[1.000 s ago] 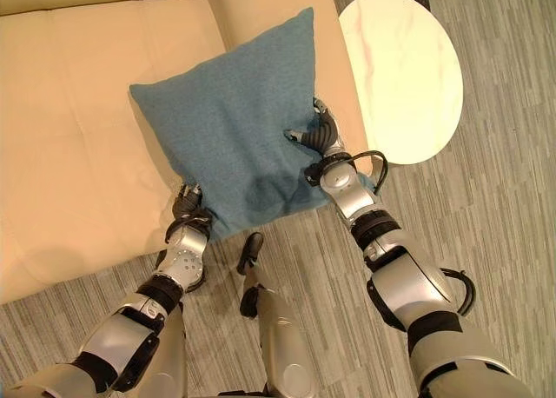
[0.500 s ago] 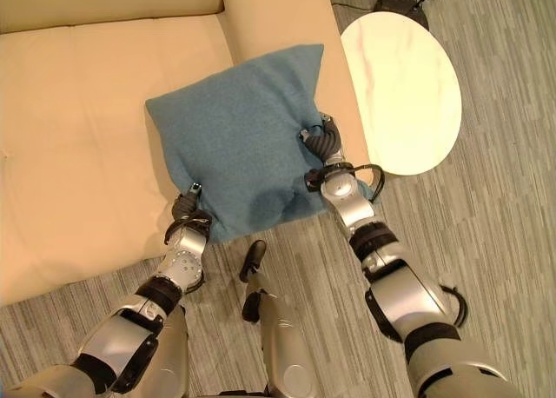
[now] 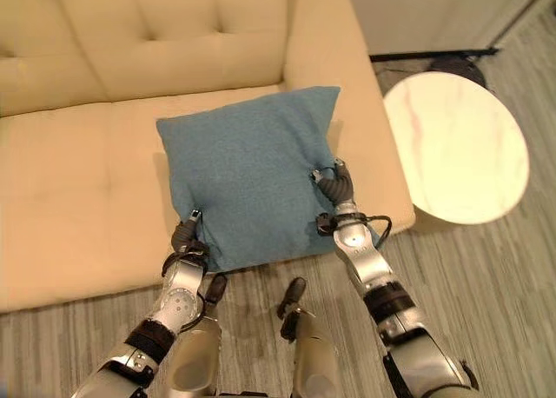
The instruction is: Pick up all the scattered cushions and arrange them neatly on the sofa.
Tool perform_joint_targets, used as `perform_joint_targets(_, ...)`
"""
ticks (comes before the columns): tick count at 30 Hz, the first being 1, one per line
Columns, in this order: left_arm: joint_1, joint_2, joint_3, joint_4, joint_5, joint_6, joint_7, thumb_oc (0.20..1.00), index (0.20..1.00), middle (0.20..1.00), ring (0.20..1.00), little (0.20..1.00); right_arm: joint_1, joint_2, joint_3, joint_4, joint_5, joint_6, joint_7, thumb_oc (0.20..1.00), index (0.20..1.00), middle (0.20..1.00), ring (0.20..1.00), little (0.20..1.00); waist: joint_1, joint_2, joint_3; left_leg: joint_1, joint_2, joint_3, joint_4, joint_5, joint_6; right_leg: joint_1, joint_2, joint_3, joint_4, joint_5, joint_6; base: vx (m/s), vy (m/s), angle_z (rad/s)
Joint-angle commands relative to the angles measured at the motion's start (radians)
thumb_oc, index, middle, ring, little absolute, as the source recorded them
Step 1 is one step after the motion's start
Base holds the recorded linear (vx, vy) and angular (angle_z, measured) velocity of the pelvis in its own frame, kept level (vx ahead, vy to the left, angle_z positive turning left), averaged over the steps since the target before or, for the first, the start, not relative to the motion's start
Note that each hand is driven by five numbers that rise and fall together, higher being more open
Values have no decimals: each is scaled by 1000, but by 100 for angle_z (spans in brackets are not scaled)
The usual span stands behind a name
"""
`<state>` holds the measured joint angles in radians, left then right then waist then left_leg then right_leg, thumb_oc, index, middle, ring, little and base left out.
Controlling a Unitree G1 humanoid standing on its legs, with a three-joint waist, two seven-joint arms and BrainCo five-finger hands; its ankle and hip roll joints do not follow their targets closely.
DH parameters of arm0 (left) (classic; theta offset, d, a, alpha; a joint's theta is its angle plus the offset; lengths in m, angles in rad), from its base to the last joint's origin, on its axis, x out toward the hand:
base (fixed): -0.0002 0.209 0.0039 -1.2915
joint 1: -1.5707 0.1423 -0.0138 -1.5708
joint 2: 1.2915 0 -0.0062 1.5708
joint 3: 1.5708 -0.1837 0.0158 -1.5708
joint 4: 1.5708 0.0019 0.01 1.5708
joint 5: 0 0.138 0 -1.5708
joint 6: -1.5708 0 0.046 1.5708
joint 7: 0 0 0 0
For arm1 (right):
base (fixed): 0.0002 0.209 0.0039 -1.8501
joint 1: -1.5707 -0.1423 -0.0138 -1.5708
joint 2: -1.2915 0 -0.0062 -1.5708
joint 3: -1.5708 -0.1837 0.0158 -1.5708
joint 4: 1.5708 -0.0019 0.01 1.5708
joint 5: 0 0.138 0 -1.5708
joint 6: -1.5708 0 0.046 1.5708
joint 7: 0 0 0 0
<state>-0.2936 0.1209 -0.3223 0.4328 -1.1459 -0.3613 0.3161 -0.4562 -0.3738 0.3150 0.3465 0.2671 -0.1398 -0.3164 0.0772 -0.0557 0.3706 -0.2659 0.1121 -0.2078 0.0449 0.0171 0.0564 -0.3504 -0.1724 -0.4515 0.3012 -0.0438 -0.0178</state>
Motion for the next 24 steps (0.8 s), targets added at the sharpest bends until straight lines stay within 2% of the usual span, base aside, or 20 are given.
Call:
perform_joint_targets(1, -88, -80, -85, -174, 66, -14, -172, 200, 200, 200, 200, 200, 29, 95, 60, -135, -45, -105, 56, 200, 200, 200, 200, 200, -47, -78, -92, 27, -13, 280, 27, 51, -148, 162, 43, 48, -217, 52, 110, 49, -8, 86)
perform_joint_targets(4, -53, -67, -96, -211, 83, -1, -182, 200, 200, 200, 200, 200, 77, 102, 47, -200, -54, -114, 57, 200, 200, 200, 200, 200, -66, -74, -119, 54, 9, 414, 51, 35, -144, 206, 37, 10, -264, 70, 116, 40, 17, 60)
perform_joint_targets(6, -30, -60, -110, -225, 92, 8, -193, 200, 200, 200, 200, 200, 109, 102, 38, -238, -69, -116, 62, 200, 200, 200, 200, 200, -81, -63, -155, 105, 20, 491, 11, 31, -139, 243, 23, -25, -264, 67, 124, 108, 140, 94)
perform_joint_targets(11, -1, -37, -99, -231, 123, 19, -186, 200, 200, 200, 200, 200, 108, 106, 46, -252, -90, -107, 78, 200, 200, 200, 200, 200, -69, -72, -186, 150, -25, 463, -1, -6, -112, 296, 0, -12, -261, 71, 143, 173, 195, 46)
perform_joint_targets(12, 14, -21, -88, -254, 132, 22, -189, 200, 200, 200, 200, 200, 111, 109, 43, -259, -92, -105, 86, 200, 200, 200, 200, 200, -62, -74, -197, 173, -45, 452, -2, -31, -94, 311, -17, 6, -249, 73, 153, 113, 165, 14)
perform_joint_targets(13, 14, -21, -88, -255, 132, 22, -189, 200, 200, 200, 200, 200, 111, 109, 43, -259, -92, -105, 86, 200, 200, 200, 200, 200, -62, -74, -197, 174, -45, 453, -2, -31, -94, 312, -17, 7, -249, 72, 153, 229, 366, 9)
perform_joint_targets(14, 26, -6, -74, -265, 154, 20, -184, 200, 200, 200, 200, 200, 111, 116, 45, -257, -98, -103, 93, 200, 200, 200, 200, 200, -55, -69, -210, 195, -65, 446, -6, -51, -74, 316, -38, 21, -208, 63, 164, 152, 264, 5)
perform_joint_targets(16, 34, 0, -67, -271, 155, 22, -186, 200, 200, 200, 200, 200, 110, 118, 50, -258, -98, -100, 98, 200, 200, 200, 200, 200, -54, -68, -211, 206, -74, 446, -10, -58, -64, 309, -51, 30, -173, 60, 168, 164, 288, 2)
perform_joint_targets(17, 53, 17, -42, -295, 162, 15, -186, 200, 200, 200, 200, 200, 100, 135, 75, -261, -118, -94, 114, 200, 200, 200, 200, 200, -52, -58, -207, 241, -102, 439, -11, -87, -33, 282, -86, 85, -51, 86, 186, 141, 251, -3)
perform_joint_targets(18, 54, 17, -41, -295, 162, 15, -186, 200, 200, 200, 200, 200, 100, 135, 75, -260, -119, -94, 114, 200, 200, 200, 200, 200, -52, -59, -207, 241, -103, 441, -10, -88, -32, 280, -88, 87, -48, 85, 187, 155, 311, 3)
perform_joint_targets(19, 56, 20, -36, -296, 148, 5, -190, 200, 200, 200, 200, 200, 85, 136, 88, -262, -123, -88, 123, 200, 200, 200, 200, 200, -71, -57, -203, 240, -107, 415, -15, -61, -23, 224, -8, 214, -22, 83, 163, 15, 68, 7)
perform_joint_targets(20, 56, 20, -36, -296, 148, 5, -190, 200, 200, 200, 200, 200, 85, 136, 88, -262, -123, -88, 123, 200, 200, 200, 200, 200, -71, -57, -203, 240, -107, 415, -15, -61, -23, 224, -8, 214, -22, 83, 163, 76, 91, 32)
perform_joint_targets(21, 54, 22, -39, -296, 145, 0, -194, 200, 200, 200, 200, 200, 77, 132, 94, -261, -125, -90, 128, 200, 200, 200, 200, 200, -91, -57, -208, 242, -113, 389, -23, -54, -23, 194, 79, 311, -33, 55, 147, 204, 62, 56)
perform_joint_targets(22, 54, 15, -28, -287, 155, -2, -193, 200, 200, 200, 200, 200, 53, 130, 99, -252, -107, -90, 136, 200, 200, 200, 200, 200, -95, -64, -216, 254, -138, 354, -38, -52, -19, 174, 142, 346, -112, 52, 126, 207, 61, 57)
perform_joint_targets(23, 54, 15, -27, -287, 155, -2, -193, 200, 200, 200, 200, 200, 52, 130, 100, -251, -107, -90, 136, 200, 200, 200, 200, 200, -96, -64, -215, 256, -138, 353, -38, -53, -19, 176, 143, 345, -113, 52, 126, 253, 6, 46)
perform_joint_targets(24, 43, 10, -33, -276, 152, -3, -195, 200, 200, 200, 200, 200, 55, 128, 102, -244, -101, -94, 134, 200, 200, 200, 200, 200, -105, -66, -213, 257, -150, 313, -22, -58, -19, 176, 173, 395, -119, 39, 117, 105, -31, 44)
